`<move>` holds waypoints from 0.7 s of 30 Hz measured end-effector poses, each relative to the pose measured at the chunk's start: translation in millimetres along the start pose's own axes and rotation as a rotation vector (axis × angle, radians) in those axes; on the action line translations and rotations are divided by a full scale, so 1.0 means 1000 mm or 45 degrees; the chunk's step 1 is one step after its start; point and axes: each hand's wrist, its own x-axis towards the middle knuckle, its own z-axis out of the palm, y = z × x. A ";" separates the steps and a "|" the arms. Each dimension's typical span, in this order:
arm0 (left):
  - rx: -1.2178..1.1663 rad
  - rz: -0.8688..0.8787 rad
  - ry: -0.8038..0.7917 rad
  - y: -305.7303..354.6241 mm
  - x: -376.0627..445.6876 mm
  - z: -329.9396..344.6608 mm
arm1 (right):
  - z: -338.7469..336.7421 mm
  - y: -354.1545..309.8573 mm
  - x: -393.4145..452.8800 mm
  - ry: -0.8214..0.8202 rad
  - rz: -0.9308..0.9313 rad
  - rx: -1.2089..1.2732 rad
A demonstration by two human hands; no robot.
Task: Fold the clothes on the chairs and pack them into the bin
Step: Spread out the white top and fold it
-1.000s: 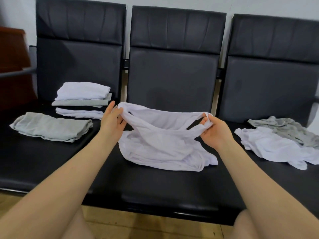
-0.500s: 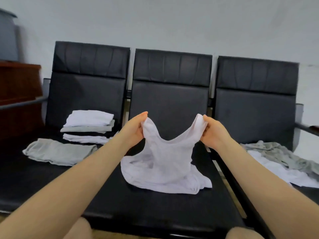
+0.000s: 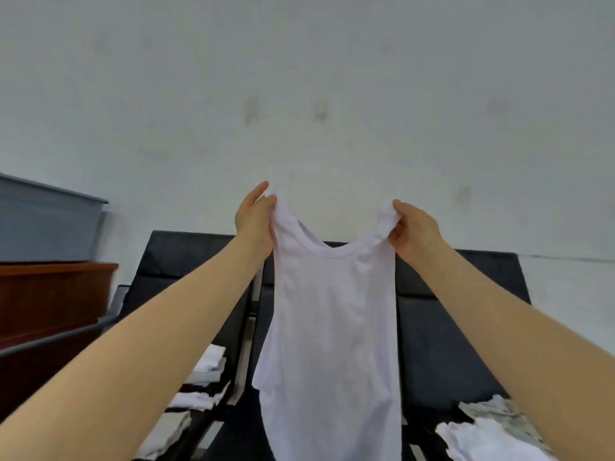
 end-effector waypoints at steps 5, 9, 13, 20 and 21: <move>-0.106 0.180 -0.012 0.061 0.001 0.042 | 0.042 -0.050 -0.009 -0.098 -0.112 -0.062; -0.048 0.287 0.050 0.080 0.013 0.057 | 0.059 -0.065 -0.004 -0.099 -0.139 -0.013; 0.080 0.291 0.116 0.060 0.029 0.045 | 0.039 -0.039 0.012 -0.032 -0.090 -0.017; 0.427 -0.038 0.182 -0.076 0.037 -0.021 | -0.055 0.079 0.036 0.142 0.313 -0.199; 0.474 -0.079 0.171 -0.100 0.034 -0.036 | -0.070 0.100 0.036 0.150 0.360 -0.219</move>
